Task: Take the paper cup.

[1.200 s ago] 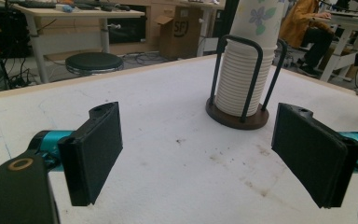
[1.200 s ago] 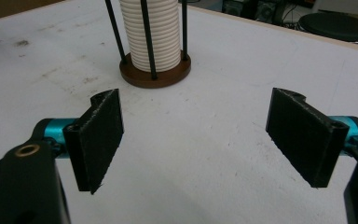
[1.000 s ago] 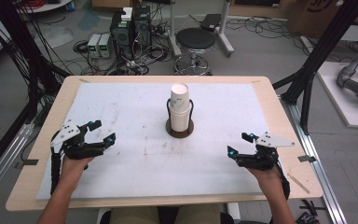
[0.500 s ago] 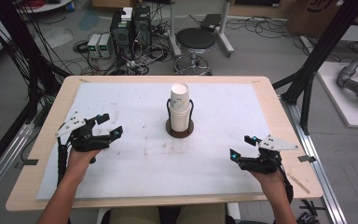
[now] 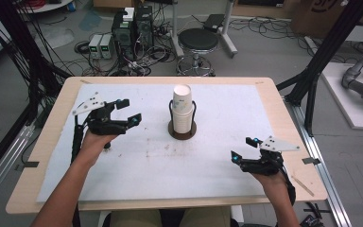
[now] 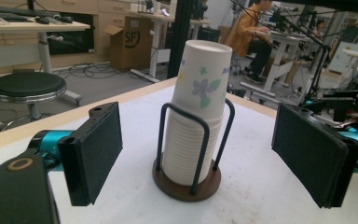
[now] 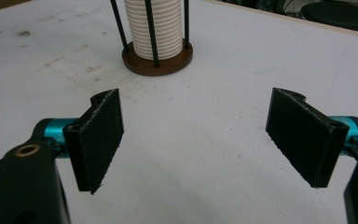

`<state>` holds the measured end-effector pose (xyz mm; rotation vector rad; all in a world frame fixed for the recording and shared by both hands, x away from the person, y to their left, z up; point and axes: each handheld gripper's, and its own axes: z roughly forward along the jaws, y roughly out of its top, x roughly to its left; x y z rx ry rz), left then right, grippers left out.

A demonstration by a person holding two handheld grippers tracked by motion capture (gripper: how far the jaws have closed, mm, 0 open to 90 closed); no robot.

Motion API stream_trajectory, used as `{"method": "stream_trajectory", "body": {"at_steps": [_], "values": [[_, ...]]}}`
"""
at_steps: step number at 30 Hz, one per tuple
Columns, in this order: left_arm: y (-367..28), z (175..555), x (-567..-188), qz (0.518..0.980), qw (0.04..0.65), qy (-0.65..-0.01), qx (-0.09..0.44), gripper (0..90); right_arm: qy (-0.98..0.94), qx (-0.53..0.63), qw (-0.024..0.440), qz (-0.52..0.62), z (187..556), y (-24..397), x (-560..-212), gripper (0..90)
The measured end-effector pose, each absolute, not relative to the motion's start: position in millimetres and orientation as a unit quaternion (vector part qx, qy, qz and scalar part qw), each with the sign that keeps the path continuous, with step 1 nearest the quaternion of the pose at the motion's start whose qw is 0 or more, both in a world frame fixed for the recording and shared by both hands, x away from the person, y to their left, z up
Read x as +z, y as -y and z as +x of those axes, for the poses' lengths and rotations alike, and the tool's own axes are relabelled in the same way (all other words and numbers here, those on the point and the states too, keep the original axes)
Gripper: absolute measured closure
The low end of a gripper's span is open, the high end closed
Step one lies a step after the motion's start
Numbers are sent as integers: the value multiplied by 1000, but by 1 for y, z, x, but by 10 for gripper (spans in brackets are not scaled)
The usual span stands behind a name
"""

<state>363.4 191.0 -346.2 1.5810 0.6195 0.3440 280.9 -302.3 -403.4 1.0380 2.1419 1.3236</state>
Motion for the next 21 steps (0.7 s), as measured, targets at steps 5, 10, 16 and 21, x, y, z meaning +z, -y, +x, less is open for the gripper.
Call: {"method": "stream_trajectory", "body": {"at_steps": [5, 10, 16, 21], "values": [[-174, 375, -334, 706, 646, -253, 142, 160, -768, 474, 209, 376, 278, 306, -403, 193], [-155, 387, -325, 715, 641, -243, 135, 160, -765, 475, 209, 380, 277, 309, -403, 193], [-135, 403, -313, 727, 632, -234, 128, 160, -765, 477, 210, 377, 277, 309, -402, 193], [-122, 414, -308, 735, 623, -233, 130, 160, -765, 479, 209, 375, 279, 308, -402, 193]]}}
